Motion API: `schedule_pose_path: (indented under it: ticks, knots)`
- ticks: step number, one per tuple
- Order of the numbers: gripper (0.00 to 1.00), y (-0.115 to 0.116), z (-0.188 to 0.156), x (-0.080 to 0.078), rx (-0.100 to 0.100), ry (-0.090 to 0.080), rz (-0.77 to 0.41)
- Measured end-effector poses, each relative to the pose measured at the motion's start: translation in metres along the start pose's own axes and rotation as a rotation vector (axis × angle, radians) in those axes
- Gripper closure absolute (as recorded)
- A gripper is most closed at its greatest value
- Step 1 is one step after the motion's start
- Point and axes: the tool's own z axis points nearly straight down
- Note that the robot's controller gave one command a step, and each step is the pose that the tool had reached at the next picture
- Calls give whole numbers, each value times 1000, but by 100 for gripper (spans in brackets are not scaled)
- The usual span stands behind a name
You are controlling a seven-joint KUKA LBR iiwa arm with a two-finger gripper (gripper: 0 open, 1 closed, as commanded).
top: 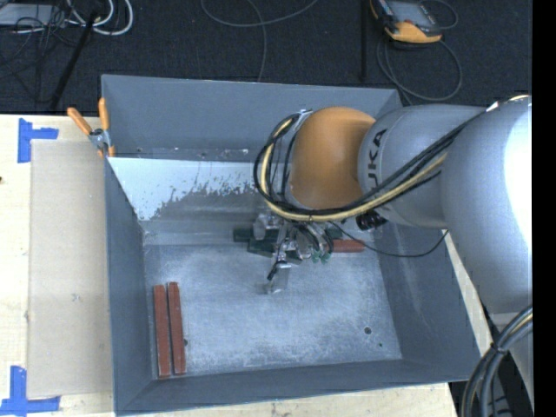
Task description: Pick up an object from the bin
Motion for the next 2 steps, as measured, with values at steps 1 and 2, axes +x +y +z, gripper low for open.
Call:
schedule_pose_path:
  ticks: [1, 2]
  knots:
    - [0, -39, 10, 14, 0, -3, 58]
    - [0, -94, 9, 9, 1, -1, 120]
